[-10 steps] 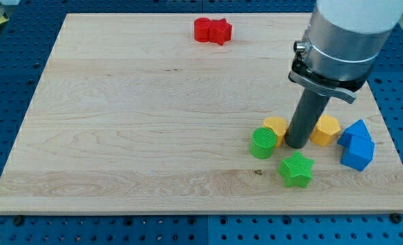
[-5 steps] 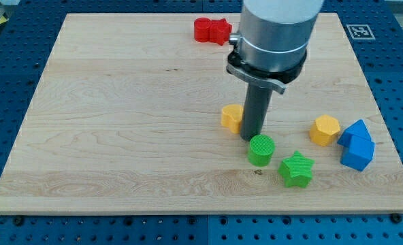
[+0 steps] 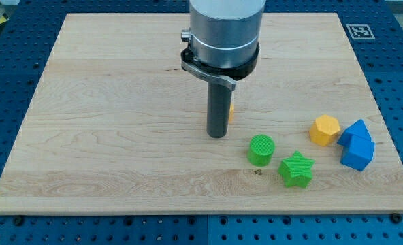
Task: Move the heart to the center
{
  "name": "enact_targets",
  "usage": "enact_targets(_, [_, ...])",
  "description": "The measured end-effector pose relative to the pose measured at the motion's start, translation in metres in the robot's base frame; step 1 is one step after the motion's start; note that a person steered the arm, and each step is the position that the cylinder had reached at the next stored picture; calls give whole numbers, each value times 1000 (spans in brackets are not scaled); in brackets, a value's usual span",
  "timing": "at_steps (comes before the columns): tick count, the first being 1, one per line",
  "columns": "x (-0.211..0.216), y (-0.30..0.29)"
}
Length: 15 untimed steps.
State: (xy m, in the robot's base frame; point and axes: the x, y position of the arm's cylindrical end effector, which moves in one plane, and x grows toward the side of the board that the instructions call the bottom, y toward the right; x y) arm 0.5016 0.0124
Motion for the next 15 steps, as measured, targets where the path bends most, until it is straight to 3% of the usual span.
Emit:
enact_targets(2, [-7, -48])
enact_targets(5, [12, -27])
enact_targets(9, [-24, 27])
enact_targets(11, [-23, 81])
enact_targets(12, [-46, 63])
enact_targets(15, [-48, 24])
